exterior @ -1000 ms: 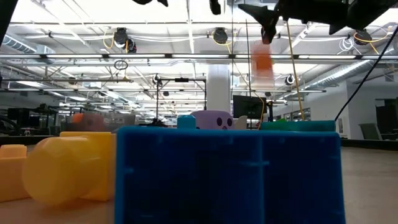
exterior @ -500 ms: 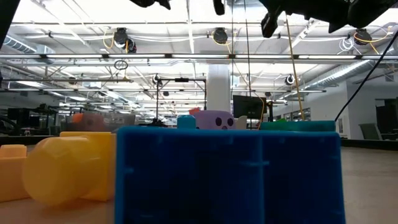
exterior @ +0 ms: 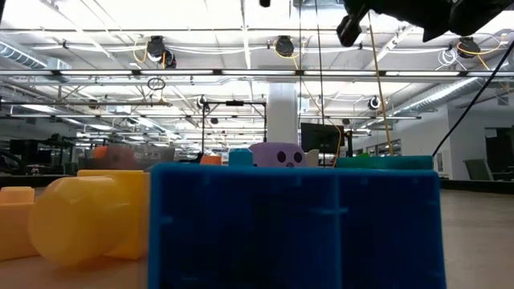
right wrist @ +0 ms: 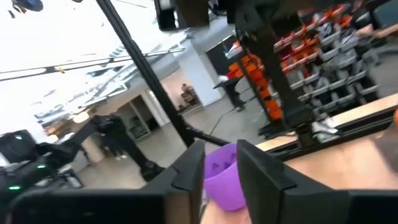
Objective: Pick & Place Toys
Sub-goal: Put the orange game piece into the blue bin
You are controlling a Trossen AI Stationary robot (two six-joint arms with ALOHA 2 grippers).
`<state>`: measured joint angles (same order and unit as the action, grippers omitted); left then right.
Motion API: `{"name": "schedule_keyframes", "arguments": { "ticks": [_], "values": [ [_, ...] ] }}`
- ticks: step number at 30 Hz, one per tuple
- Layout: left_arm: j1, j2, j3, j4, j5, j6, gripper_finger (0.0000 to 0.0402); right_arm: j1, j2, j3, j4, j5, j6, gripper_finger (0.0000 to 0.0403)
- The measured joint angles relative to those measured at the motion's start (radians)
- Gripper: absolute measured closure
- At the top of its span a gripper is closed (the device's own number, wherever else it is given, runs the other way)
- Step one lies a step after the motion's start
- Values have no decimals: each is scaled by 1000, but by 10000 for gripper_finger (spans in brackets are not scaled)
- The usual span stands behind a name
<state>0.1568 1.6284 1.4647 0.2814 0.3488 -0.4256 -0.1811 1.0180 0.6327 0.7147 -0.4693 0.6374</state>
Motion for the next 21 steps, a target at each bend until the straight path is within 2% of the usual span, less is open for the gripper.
{"name": "schedule_keyframes", "arguments": {
  "ticks": [5,9,12,14,17,21],
  "values": [
    [-60,-53,0,-343,-122,110,162,38,0,0,-12,-4,50,244],
    [-109,-72,0,-657,-307,153,162,65,0,1,-67,-6,53,193],
    [-127,-68,0,-876,-469,55,162,71,0,1,-116,-5,49,163],
    [-121,-58,0,-995,-540,-51,162,72,0,1,-138,-4,48,147],
    [-93,-25,-1,-1106,-566,-183,163,72,0,1,-160,-4,40,129],
    [-50,17,-1,-1087,-562,-255,163,72,0,1,-173,-4,31,113]
  ]
}}
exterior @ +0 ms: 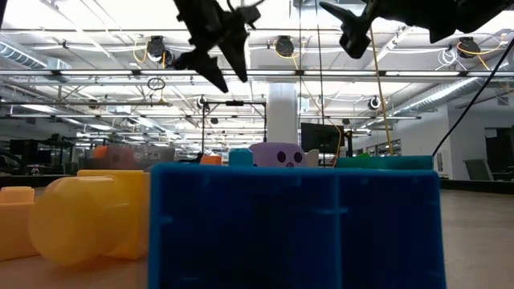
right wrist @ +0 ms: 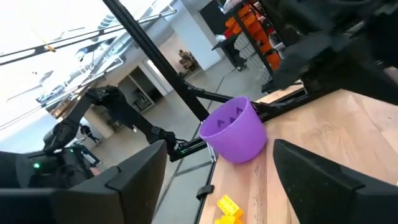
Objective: Pick & Place Toys
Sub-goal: Put the orange game piece into the blue bin
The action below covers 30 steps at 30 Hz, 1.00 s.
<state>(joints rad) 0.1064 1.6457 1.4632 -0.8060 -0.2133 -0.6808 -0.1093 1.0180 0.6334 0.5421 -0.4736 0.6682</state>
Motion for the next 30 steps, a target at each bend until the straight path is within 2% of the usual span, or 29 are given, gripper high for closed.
{"name": "schedule_keyframes", "arguments": {
  "ticks": [7,19,30],
  "values": [
    [56,70,0,-62,4,-133,163,0,0,0,-11,0,0,105],
    [93,208,0,-100,36,-134,163,0,0,1,-52,1,1,105],
    [119,267,0,-133,4,-135,163,0,0,1,-77,1,1,103]
  ]
}}
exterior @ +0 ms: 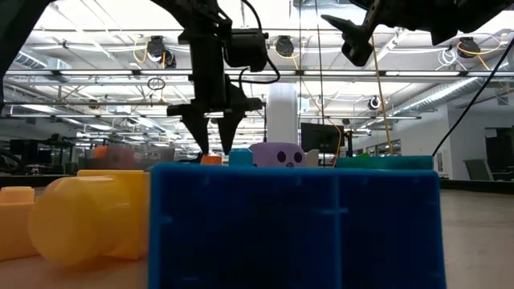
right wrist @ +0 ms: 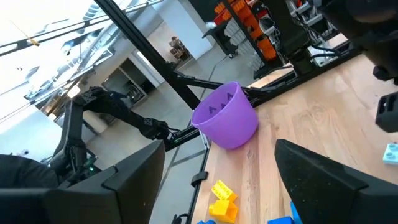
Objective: Pick & Place Toys
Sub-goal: Put the orange game piece into the blue bin
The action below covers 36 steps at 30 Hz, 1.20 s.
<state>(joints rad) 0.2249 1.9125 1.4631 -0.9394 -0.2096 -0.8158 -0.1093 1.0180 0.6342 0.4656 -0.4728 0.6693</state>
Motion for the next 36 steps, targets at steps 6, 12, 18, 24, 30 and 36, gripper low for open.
{"name": "schedule_keyframes", "arguments": {
  "ticks": [6,12,18,24,30,36],
  "values": [
    [8,-12,0,-10,-26,0,163,0,0,0,-3,0,-3,105],
    [29,21,0,1,36,-3,163,0,0,0,-7,0,-7,104],
    [37,65,0,-1,60,-28,163,0,0,0,-11,0,-8,104],
    [41,79,0,14,57,-25,163,0,0,0,-27,0,-8,105],
    [67,90,0,25,80,-12,212,0,0,0,-32,0,-8,104],
    [78,86,0,29,96,12,266,0,0,0,-32,0,-8,105]
  ]
}}
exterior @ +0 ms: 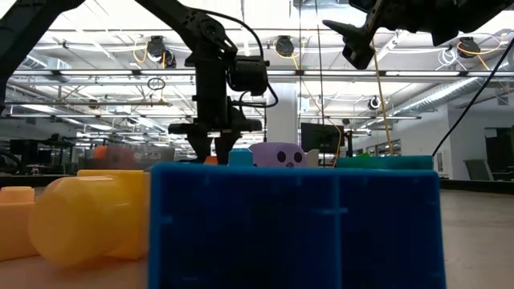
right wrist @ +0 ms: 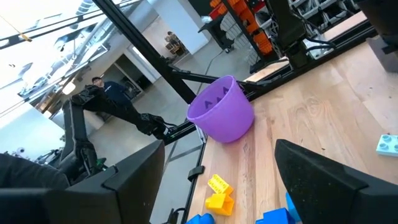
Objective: Pick & Place Toys
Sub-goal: Put the orange game piece into the blue bin
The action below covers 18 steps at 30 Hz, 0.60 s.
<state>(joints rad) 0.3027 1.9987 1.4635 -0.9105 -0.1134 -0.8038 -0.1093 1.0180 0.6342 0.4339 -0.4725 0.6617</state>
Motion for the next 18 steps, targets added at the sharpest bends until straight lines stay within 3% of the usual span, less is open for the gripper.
{"name": "schedule_keyframes", "arguments": {
  "ticks": [7,13,18],
  "values": [
    [1,-26,0,-12,43,44,262,0,0,0,1,0,-1,105],
    [1,-145,0,21,66,80,264,-1,0,0,3,6,-53,105],
    [-7,-293,-1,217,128,134,264,-2,0,0,3,172,-127,106]
  ]
}}
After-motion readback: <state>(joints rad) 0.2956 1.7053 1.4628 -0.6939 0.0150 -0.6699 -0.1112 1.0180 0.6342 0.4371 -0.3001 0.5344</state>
